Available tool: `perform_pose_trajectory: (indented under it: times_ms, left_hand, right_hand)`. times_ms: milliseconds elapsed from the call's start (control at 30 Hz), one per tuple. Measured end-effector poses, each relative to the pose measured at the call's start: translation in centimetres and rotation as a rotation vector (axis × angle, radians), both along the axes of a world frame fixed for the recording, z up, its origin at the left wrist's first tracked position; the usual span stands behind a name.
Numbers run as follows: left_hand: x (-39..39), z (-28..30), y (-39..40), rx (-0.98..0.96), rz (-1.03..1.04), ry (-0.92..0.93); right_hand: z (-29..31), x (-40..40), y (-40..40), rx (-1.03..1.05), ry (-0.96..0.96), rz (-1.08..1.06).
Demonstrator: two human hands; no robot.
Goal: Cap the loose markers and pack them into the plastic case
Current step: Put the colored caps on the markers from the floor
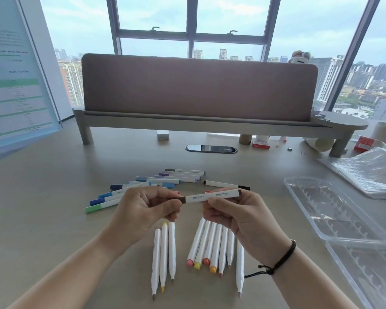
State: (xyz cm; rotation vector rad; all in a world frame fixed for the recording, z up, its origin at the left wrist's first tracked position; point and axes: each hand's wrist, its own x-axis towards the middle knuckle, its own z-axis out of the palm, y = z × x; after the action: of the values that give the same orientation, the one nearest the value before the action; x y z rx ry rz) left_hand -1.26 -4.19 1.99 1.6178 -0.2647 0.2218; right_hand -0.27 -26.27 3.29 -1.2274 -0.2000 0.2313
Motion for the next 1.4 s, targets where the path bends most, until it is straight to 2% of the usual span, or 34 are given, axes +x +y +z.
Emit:
perform_pose_trajectory:
  times_ms: [233, 433, 567, 767, 1100, 1267, 1400]
  left_hand:
    - [-0.1, 0.0, -0.2, -0.004, 0.02, -0.009]
    - [0.0, -0.1, -0.2, 0.059, 0.001, -0.01]
    - [0.5, -0.3, 0.1, 0.202, -0.003, -0.025]
    - [1.4, -1.4, 2.0, 0.363, 0.234, -0.041]
    - [2.6, -1.5, 3.1, 0.343, 0.417, -0.076]
    - [3.0, -1.3, 3.8, 0.294, 0.448, -0.071]
    - [2.9, -1.5, 3.5, 0.332, 0.43, -0.066]
  right_hand:
    - [-0.2, -0.3, 0.5, 0.07, 0.06, -0.016]
    - [-0.2, -0.1, 0.2, 0.005, 0.049, -0.015]
    - [-0.1, 1.0, -0.6, -0.253, -0.049, -0.098]
    - [-1.4, 4.7, -5.2, -0.603, -0.177, -0.601]
    - [-4.0, 6.3, -6.3, -1.254, -0.321, -0.536]
    - [-3.0, 4.7, -4.6, -1.275, -0.539, -0.54]
    - [-2.8, 3.5, -2.3, -1.252, -0.693, -0.395]
